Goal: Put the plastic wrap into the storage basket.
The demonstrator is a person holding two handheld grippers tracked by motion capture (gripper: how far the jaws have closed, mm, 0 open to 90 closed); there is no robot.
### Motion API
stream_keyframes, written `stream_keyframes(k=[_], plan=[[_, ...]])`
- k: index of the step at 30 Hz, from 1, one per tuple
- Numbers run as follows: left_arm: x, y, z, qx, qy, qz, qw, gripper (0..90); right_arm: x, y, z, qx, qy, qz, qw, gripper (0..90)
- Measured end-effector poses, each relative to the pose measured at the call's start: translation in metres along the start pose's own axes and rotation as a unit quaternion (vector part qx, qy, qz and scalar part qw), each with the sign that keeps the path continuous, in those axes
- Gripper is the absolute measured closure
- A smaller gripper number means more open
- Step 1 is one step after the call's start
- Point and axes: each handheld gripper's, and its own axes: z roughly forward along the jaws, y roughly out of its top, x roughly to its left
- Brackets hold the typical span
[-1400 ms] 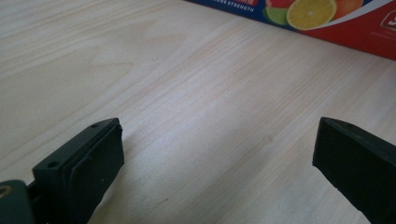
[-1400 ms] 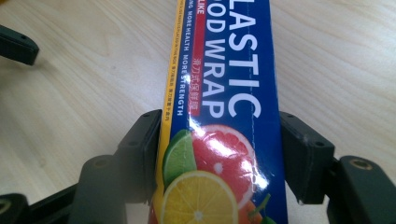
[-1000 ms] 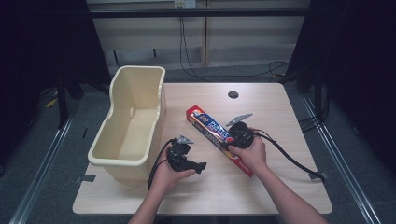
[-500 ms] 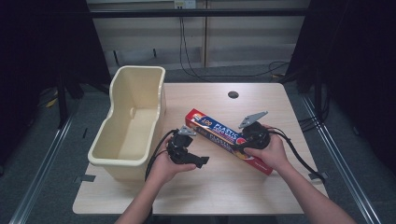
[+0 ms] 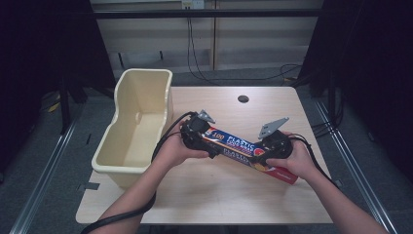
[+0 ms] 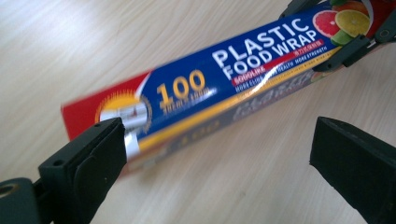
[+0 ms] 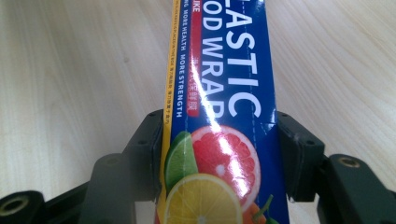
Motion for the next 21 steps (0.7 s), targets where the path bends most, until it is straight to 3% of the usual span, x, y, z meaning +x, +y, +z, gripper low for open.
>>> stream_keyframes(k=[1,3,5,8,10,11,12,13,18,20,21], plan=[[0.000,0.000,0.000,0.000,0.000,0.000,1.0000,3.6,0.000,0.000,0.000,0.000,0.000,0.000,1.0000,42.8],[0.000,0.006,0.007,0.003,-0.009,0.027,0.9996,5.4,0.002,0.002,-0.004,-0.003,0.009,-0.010,0.9999,42.8],[-0.001,0.008,0.009,0.003,-0.017,0.026,0.9995,7.6,0.002,0.002,-0.005,-0.006,0.013,-0.011,0.9998,42.8],[-0.004,0.016,0.012,0.017,-0.017,0.062,0.9978,11.2,0.004,0.005,-0.007,-0.004,0.019,-0.024,0.9995,42.8],[-0.005,0.024,0.015,0.007,-0.045,0.076,0.9960,15.5,0.006,0.007,-0.009,-0.005,0.027,-0.030,0.9992,42.6],[-0.005,0.026,0.015,0.016,-0.055,0.082,0.9950,19.7,0.006,0.007,-0.010,-0.002,0.029,-0.031,0.9991,42.6],[-0.005,0.026,0.015,0.016,-0.055,0.082,0.9950,21.3,0.006,0.007,-0.010,-0.002,0.029,-0.031,0.9991,42.6],[-0.007,0.029,0.020,0.028,-0.067,0.093,0.9931,20.6,0.006,0.008,-0.011,-0.006,0.031,-0.035,0.9989,42.6],[-0.008,0.034,0.027,0.041,-0.076,0.109,0.9903,19.5,0.007,0.009,-0.012,-0.002,0.039,-0.052,0.9979,42.6],[-0.011,0.036,0.031,0.049,-0.078,0.129,0.9874,19.1,0.008,0.010,-0.013,0.000,0.044,-0.052,0.9977,42.6],[-0.014,0.037,0.036,0.072,-0.089,0.128,0.9851,19.3,0.007,0.011,-0.013,0.000,0.047,-0.057,0.9973,42.6]])
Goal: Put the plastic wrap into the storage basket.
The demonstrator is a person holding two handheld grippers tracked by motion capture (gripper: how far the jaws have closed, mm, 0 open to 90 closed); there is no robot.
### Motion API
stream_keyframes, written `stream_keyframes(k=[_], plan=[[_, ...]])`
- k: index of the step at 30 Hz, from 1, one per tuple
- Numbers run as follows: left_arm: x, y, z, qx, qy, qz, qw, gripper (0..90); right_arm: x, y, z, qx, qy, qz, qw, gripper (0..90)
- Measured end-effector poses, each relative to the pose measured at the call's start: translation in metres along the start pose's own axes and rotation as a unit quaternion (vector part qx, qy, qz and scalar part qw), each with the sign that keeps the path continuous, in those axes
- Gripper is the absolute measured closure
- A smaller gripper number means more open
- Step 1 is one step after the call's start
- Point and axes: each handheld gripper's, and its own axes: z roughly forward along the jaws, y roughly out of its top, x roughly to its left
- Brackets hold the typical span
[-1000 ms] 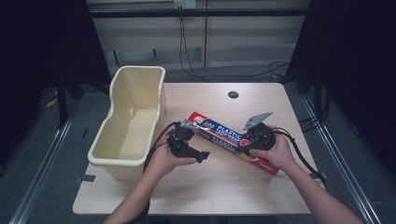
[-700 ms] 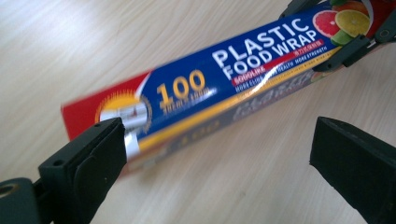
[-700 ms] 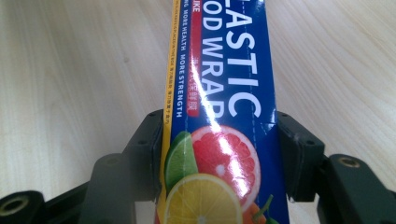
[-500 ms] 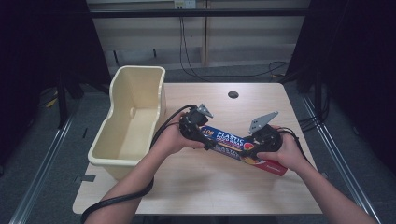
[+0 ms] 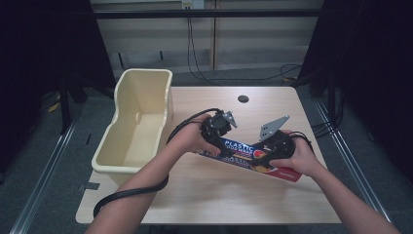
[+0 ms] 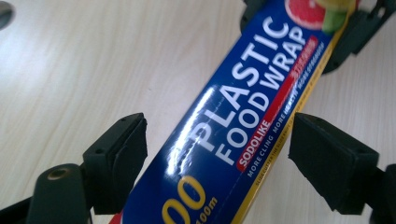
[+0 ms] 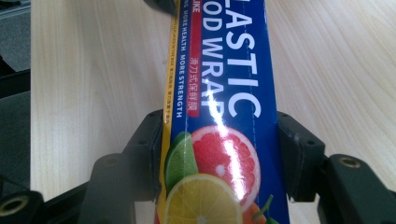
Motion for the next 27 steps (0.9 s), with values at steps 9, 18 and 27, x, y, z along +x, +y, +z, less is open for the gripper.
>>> stream_keyframes(k=[9,18,27], plan=[[-0.002,0.004,0.012,0.010,-0.051,0.033,0.9981,22.6,0.001,0.002,-0.006,-0.019,0.014,-0.026,0.9994,42.5],[-0.020,0.008,0.009,0.039,-0.075,0.012,0.9963,34.5,-0.001,-0.001,-0.008,-0.031,0.065,-0.062,0.9955,41.2],[-0.027,0.011,-0.002,0.080,-0.066,-0.054,0.9931,40.5,-0.016,-0.005,-0.019,-0.095,0.051,-0.009,0.9942,9.5]])
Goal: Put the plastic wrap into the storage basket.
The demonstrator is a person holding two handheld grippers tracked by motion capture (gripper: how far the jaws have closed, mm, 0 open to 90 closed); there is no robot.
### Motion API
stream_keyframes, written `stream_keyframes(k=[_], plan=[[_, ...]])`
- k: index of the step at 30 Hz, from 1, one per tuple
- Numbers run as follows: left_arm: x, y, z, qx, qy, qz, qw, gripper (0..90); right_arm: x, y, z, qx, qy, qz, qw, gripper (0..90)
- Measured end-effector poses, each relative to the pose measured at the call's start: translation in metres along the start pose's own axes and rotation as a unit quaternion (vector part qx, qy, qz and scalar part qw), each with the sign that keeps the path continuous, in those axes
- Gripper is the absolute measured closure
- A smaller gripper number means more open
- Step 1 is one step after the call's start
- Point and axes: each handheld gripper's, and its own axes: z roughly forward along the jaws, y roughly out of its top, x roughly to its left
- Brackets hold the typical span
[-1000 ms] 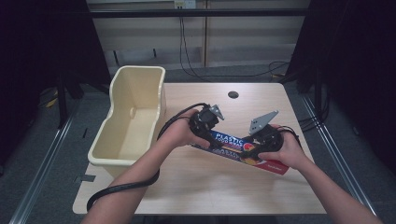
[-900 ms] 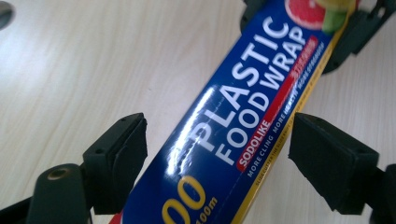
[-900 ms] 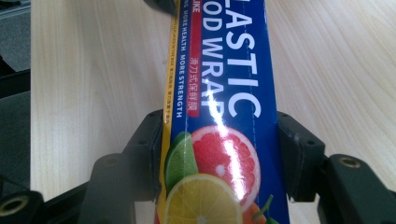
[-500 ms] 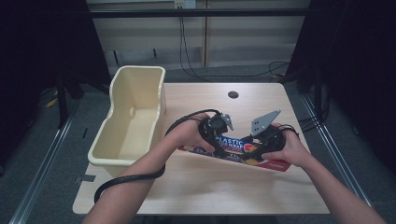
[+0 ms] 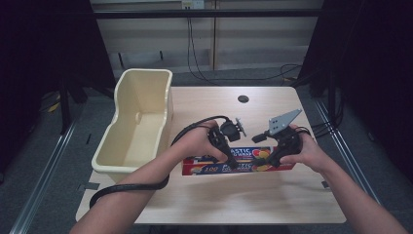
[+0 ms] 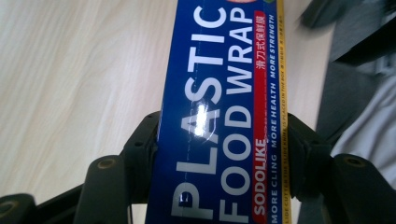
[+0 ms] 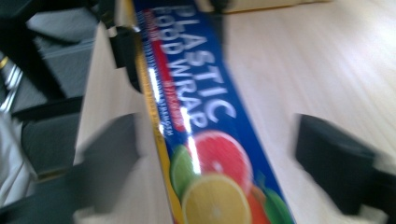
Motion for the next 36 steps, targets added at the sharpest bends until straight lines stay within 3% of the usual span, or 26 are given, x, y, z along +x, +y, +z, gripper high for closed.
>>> stream_keyframes(k=[1,2,3,4,5,7,9,11,12,14,16,18,20,24,25,27,28,29,32,35,36], plan=[[-0.001,-0.002,-0.001,0.005,0.007,0.002,1.0000,40.5,-0.002,-0.002,-0.004,-0.004,-0.017,0.005,0.9998,8.1],[0.000,-0.005,-0.005,0.012,0.011,-0.004,0.9999,40.4,-0.007,-0.005,-0.013,-0.019,-0.036,0.027,0.9988,2.1],[0.000,-0.007,-0.008,0.012,0.015,-0.010,0.9998,40.4,-0.008,-0.007,-0.015,-0.018,-0.059,0.029,0.9977,0.0],[0.000,-0.007,-0.008,0.012,0.015,-0.010,0.9998,40.4,-0.008,-0.007,-0.015,-0.018,-0.059,0.029,0.9977,0.0],[0.003,-0.009,-0.017,0.007,0.021,-0.024,0.9995,40.5,-0.008,-0.010,-0.020,-0.014,-0.084,0.030,0.9959,3.4],[0.004,-0.011,-0.021,0.001,0.025,-0.032,0.9992,40.4,-0.007,-0.015,-0.023,-0.016,-0.097,0.036,0.9945,0.6],[0.009,-0.014,-0.033,-0.006,0.031,-0.063,0.9975,40.5,-0.008,-0.021,-0.025,-0.025,-0.113,0.052,0.9919,1.8],[0.010,-0.014,-0.037,-0.003,0.037,-0.068,0.9970,40.5,-0.008,-0.024,-0.026,-0.024,-0.118,0.055,0.9913,2.1],[0.010,-0.016,-0.044,0.001,0.045,-0.082,0.9956,40.5,-0.007,-0.030,-0.026,-0.015,-0.130,0.056,0.9899,0.8],[0.011,-0.017,-0.047,0.003,0.050,-0.084,0.9952,40.6,-0.006,-0.032,-0.025,-0.011,-0.132,0.057,0.9896,1.9],[0.014,-0.019,-0.056,0.002,0.053,-0.105,0.9930,40.6,-0.001,-0.038,-0.020,-0.001,-0.140,0.057,0.9885,1.6],[0.014,-0.020,-0.058,0.003,0.055,-0.104,0.9930,40.7,0.001,-0.039,-0.018,-0.004,-0.139,0.058,0.9886,1.9],[0.017,-0.023,-0.066,-0.002,0.056,-0.128,0.9902,40.7,0.006,-0.044,-0.012,-0.002,-0.141,0.060,0.9882,1.7],[0.019,-0.025,-0.074,-0.001,0.055,-0.141,0.9885,40.7,0.012,-0.049,-0.005,0.009,-0.147,0.067,0.9868,2.0],[0.020,-0.027,-0.080,-0.002,0.057,-0.159,0.9857,40.7,0.016,-0.053,0.001,0.013,-0.148,0.070,0.9864,1.9],[0.021,-0.028,-0.083,-0.001,0.058,-0.162,0.9852,40.7,0.018,-0.055,0.003,0.018,-0.149,0.072,0.9861,1.9],[0.021,-0.029,-0.086,-0.002,0.061,-0.179,0.9819,40.7,0.019,-0.057,0.006,0.018,-0.148,0.072,0.9862,2.1],[0.022,-0.031,-0.091,-0.001,0.069,-0.183,0.9808,40.7,0.022,-0.061,0.011,0.018,-0.148,0.075,0.9859,2.1],[0.023,-0.032,-0.097,-0.002,0.076,-0.186,0.9795,40.7,0.024,-0.063,0.015,0.015,-0.151,0.078,0.9854,2.1],[0.026,-0.035,-0.109,-0.016,0.077,-0.206,0.9754,40.7,0.027,-0.063,0.018,0.014,-0.148,0.081,0.9856,2.0],[0.026,-0.035,-0.109,-0.016,0.077,-0.206,0.9754,40.7,0.027,-0.063,0.018,0.014,-0.148,0.081,0.9856,2.0]])
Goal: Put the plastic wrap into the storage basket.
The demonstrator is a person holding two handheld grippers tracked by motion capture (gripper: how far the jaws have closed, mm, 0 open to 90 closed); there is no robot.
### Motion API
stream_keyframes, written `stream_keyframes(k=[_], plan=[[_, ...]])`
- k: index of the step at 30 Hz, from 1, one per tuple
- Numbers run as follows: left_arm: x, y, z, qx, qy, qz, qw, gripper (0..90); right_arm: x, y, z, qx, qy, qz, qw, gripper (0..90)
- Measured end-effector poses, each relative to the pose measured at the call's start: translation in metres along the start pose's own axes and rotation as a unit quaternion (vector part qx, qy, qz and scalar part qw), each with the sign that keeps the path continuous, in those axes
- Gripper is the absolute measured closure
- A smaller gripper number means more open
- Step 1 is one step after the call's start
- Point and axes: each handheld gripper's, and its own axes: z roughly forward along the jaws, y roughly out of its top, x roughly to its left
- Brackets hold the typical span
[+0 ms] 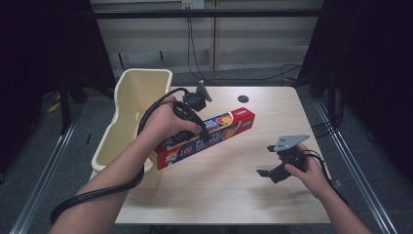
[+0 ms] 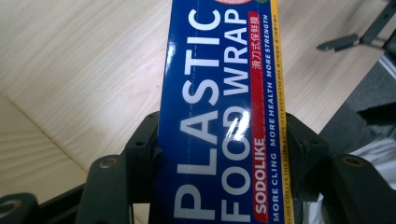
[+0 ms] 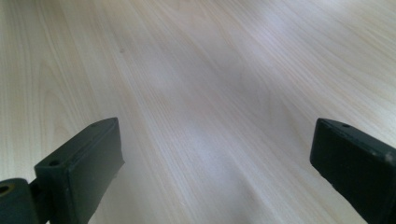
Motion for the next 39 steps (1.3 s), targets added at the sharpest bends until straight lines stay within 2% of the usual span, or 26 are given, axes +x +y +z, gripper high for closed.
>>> stream_keyframes(k=[5,7,8,10,11,12,14,15,22,25,26,32,34,35,36,38,39], plan=[[0.005,-0.002,-0.015,-0.012,0.010,-0.034,0.9993,40.8,0.001,-0.001,0.001,0.001,-0.003,0.000,1.0000,2.1],[0.007,-0.003,-0.017,-0.010,0.010,-0.029,0.9995,40.8,0.002,-0.002,0.001,-0.003,-0.012,0.000,0.9999,2.0],[0.008,-0.005,-0.020,-0.016,0.013,-0.043,0.9988,40.8,0.003,-0.002,0.001,-0.004,-0.016,-0.001,0.9999,1.7],[0.009,-0.006,-0.023,-0.016,0.016,-0.047,0.9986,40.8,0.002,-0.002,0.000,0.000,-0.011,0.004,0.9999,1.9],[0.012,-0.008,-0.028,-0.015,0.012,-0.059,0.9981,40.8,0.002,-0.003,0.000,-0.002,-0.011,0.006,0.9999,1.7],[0.013,-0.009,-0.030,-0.017,0.013,-0.063,0.9978,40.8,0.002,-0.004,0.001,-0.001,-0.008,0.007,0.9999,1.9],[0.015,-0.010,-0.033,-0.018,0.015,-0.061,0.9979,40.8,0.002,-0.004,0.001,0.001,-0.009,0.006,0.9999,2.1],[0.015,-0.011,-0.039,-0.022,0.021,-0.075,0.9967,40.8,0.003,-0.004,0.002,0.004,-0.008,0.005,0.9999,2.0],[0.020,-0.017,-0.056,-0.027,0.027,-0.088,0.9954,40.8,0.004,-0.004,0.003,0.005,-0.007,0.002,1.0000,2.0],[0.021,-0.020,-0.061,-0.034,0.036,-0.099,0.9938,40.8,0.005,-0.005,0.005,0.006,-0.013,0.003,0.9999,1.9],[0.024,-0.022,-0.064,-0.029,0.036,-0.096,0.9943,40.8,0.005,-0.005,0.006,0.007,-0.015,0.003,0.9998,2.0],[0.033,-0.031,-0.073,-0.033,0.036,-0.123,0.9913,40.8,0.006,-0.004,0.011,0.010,-0.018,0.000,0.9998,1.9],[0.036,-0.033,-0.077,-0.031,0.044,-0.123,0.9910,40.8,0.006,-0.004,0.012,0.012,-0.017,0.000,0.9998,1.9],[0.038,-0.036,-0.081,-0.038,0.043,-0.136,0.9890,40.8,0.005,-0.005,0.012,0.012,-0.020,-0.002,0.9997,1.9],[0.039,-0.037,-0.083,-0.040,0.044,-0.140,0.9883,40.8,0.005,-0.005,0.012,0.010,-0.024,-0.001,0.9997,1.9],[0.041,-0.039,-0.086,-0.040,0.047,-0.139,0.9883,40.8,0.005,-0.004,0.012,0.010,-0.024,0.000,0.9997,1.9],[0.042,-0.042,-0.090,-0.043,0.051,-0.151,0.9863,40.8,0.006,-0.004,0.012,0.008,-0.025,-0.001,0.9996,1.9]])
